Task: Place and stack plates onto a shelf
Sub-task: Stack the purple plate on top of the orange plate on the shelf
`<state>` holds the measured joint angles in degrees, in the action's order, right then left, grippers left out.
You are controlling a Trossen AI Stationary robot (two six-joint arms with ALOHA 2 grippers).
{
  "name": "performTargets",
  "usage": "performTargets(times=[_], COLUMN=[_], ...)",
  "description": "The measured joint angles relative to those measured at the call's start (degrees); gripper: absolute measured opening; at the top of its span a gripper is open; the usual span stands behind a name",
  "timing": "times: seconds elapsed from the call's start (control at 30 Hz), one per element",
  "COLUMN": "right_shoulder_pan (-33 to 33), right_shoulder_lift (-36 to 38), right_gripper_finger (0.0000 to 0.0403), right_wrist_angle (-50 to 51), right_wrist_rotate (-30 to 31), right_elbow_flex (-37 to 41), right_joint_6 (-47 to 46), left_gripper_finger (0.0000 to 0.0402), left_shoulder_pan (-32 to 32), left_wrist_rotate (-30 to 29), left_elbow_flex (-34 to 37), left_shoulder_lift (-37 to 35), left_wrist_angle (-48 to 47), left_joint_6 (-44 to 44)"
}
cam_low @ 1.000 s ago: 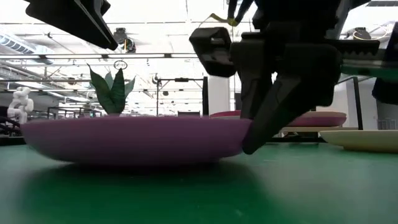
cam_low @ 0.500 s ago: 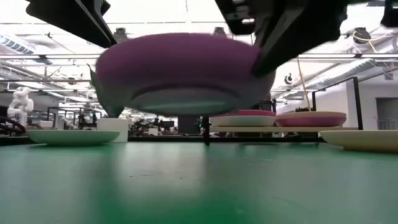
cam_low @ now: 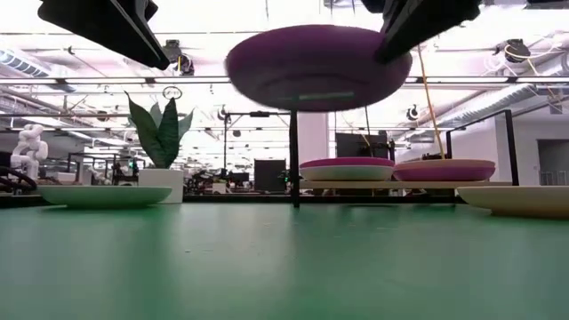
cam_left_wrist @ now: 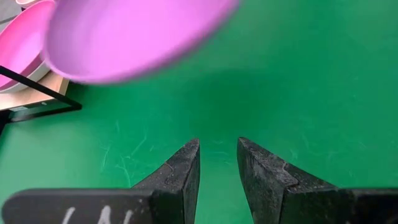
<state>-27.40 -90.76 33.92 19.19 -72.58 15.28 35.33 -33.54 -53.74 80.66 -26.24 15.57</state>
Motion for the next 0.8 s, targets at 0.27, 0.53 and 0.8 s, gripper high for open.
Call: performTargets(times=[0.27, 0.53, 0.8], right_shoulder_pan=[2.8, 7.5, 15.2], right_shoulder_lift=[6.1, 12.7, 21.7], right_gripper_finger=[0.0000, 0.0000, 0.0000], right_wrist_angle=[7.2, 12.9, 12.6], right_wrist_rotate=[1.7, 3.6, 3.3], right_elbow_flex=[0.0, 0.7, 6.1], right_joint_6=[-1.9, -2.7, -1.9], left_gripper_finger=[0.0113, 0.0113, 0.0113], left_shoulder_pan=[0.0, 0.0, 0.0], left_wrist_rotate=[0.0, 0.0, 0.0], left_elbow_flex=[0.0, 0.0, 0.0], left_shoulder_lift=[0.0, 0.0, 0.0], left_wrist_angle=[0.0, 0.0, -0.1], left_joint_6=[0.8, 1.1, 3.3])
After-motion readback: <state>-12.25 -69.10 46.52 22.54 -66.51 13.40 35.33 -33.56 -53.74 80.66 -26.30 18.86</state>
